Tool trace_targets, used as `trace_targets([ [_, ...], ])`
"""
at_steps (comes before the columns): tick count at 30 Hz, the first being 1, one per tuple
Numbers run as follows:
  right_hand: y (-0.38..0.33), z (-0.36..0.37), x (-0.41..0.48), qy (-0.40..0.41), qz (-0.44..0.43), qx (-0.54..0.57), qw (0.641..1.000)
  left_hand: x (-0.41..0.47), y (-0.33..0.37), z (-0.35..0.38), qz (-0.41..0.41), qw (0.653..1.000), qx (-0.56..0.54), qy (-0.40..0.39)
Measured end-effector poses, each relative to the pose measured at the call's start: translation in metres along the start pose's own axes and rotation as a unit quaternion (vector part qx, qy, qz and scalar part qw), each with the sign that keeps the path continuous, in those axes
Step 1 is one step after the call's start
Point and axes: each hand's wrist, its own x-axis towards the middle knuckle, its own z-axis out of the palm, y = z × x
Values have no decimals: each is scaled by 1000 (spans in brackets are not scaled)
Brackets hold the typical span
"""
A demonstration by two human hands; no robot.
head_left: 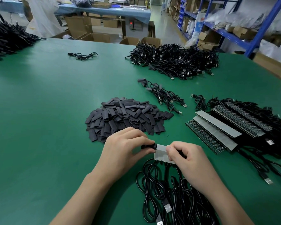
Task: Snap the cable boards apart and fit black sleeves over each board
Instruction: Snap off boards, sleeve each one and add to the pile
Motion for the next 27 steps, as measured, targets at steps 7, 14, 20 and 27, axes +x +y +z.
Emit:
trace_targets([
  [7, 2, 2, -1, -15, -4, -6, 1000, 0, 2, -1, -6, 1000, 14, -10],
  [14, 4, 1, 0, -1, 0, -11, 1000, 0, 4, -2, 1, 1000, 10, -14],
  [20, 2, 2, 0, -1, -3, -16, 1000, 1, 5, -2, -18, 1000, -4, -15],
  [27, -1, -1, 0, -19, -8, -19, 1000, 1, 4, -2, -20, 999, -12, -23],
])
